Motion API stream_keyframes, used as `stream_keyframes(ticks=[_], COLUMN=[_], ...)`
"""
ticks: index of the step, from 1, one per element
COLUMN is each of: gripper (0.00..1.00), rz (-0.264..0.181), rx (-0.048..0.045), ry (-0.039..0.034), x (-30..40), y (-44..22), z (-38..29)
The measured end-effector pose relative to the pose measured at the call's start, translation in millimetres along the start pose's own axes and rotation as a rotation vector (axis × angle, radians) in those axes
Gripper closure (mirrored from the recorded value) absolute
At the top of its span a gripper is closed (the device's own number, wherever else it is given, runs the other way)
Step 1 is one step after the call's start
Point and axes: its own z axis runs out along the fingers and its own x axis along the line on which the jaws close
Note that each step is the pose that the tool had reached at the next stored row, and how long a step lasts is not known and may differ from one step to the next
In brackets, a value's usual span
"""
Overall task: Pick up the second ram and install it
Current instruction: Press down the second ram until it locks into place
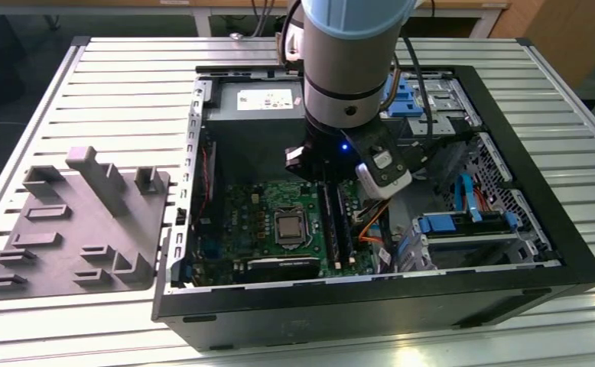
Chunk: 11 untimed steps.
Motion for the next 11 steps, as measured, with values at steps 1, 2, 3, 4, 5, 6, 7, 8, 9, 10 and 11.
stream_keyframes(ticks=[1, 2, 3, 4, 5, 6, 7, 8, 9, 10, 11], gripper=[0.89, 0.89, 0.89, 0.89, 0.89, 0.89, 0.89, 0.89, 0.89, 0.89, 0.89], rz=[0.0, 0.0, 0.0, 0.0, 0.0, 0.0, 0.0, 0.0, 0.0, 0.0, 0.0], rx=[0.0, 0.0001, 0.0002, 0.0002, 0.0001, 0.0001, 0.0001, 0.0001, 0.0, -0.0001, -0.0007], ry=[0.0, 0.0, 0.0001, 0.0001, 0.0, 0.0, 0.0, 0.0, 0.0, -0.0001, -0.0001], x=[0.0, 0.0, 0.0, 0.0, 0.0, 0.0, 0.1, 0.1, 0.1, 0.1, 0.1], y=[0.2, 0.3, 0.3, 0.3, 0.3, 0.3, 0.2, 0.2, 0.2, 0.2, 0.2], z=[0.0, 0.0, 0.1, 0.3, 0.5, 0.6, 0.8, 0.9, 1.0, 1.2, 1.6])
